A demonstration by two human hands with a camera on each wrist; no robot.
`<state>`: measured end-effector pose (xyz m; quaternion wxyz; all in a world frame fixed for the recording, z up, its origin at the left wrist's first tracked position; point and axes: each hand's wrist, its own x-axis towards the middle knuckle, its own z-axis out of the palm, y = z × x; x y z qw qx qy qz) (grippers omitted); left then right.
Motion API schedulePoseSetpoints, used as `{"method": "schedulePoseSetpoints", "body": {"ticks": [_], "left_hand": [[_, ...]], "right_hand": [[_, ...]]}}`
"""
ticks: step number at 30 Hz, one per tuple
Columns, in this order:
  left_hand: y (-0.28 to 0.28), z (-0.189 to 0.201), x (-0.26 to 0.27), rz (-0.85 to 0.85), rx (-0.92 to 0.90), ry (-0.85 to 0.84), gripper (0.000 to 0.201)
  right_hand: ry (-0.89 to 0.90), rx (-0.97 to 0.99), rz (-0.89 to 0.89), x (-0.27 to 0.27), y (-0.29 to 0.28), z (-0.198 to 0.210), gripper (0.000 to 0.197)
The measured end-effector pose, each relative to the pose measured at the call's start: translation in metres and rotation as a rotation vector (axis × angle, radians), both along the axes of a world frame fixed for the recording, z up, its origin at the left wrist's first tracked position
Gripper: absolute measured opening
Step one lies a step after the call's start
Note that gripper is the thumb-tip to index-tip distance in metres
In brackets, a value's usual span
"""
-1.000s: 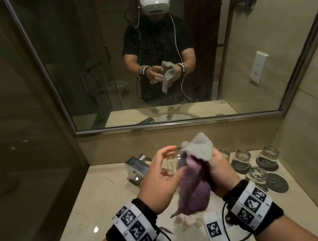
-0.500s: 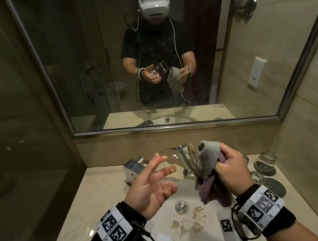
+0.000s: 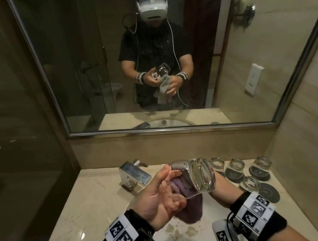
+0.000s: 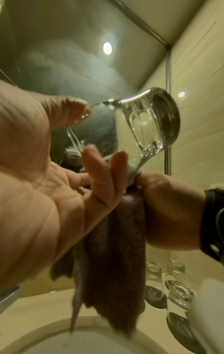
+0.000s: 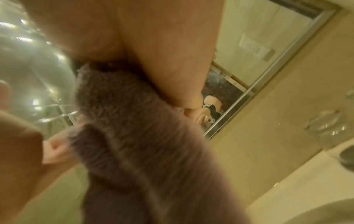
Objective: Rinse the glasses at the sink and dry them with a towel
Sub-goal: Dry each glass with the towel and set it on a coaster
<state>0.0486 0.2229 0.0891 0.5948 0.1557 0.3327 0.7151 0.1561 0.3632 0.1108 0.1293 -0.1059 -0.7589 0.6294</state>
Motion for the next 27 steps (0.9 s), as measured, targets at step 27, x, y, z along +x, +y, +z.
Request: {"method": "schedulePoseSetpoints", "body": {"ticks": [27], "left_hand": [[0.050, -0.050, 0.017, 0.132, -0.370, 0.143, 0.075]], "right_hand": [[-0.263, 0.021, -0.517, 0.060, 0.049, -0.049, 0.057]]}}
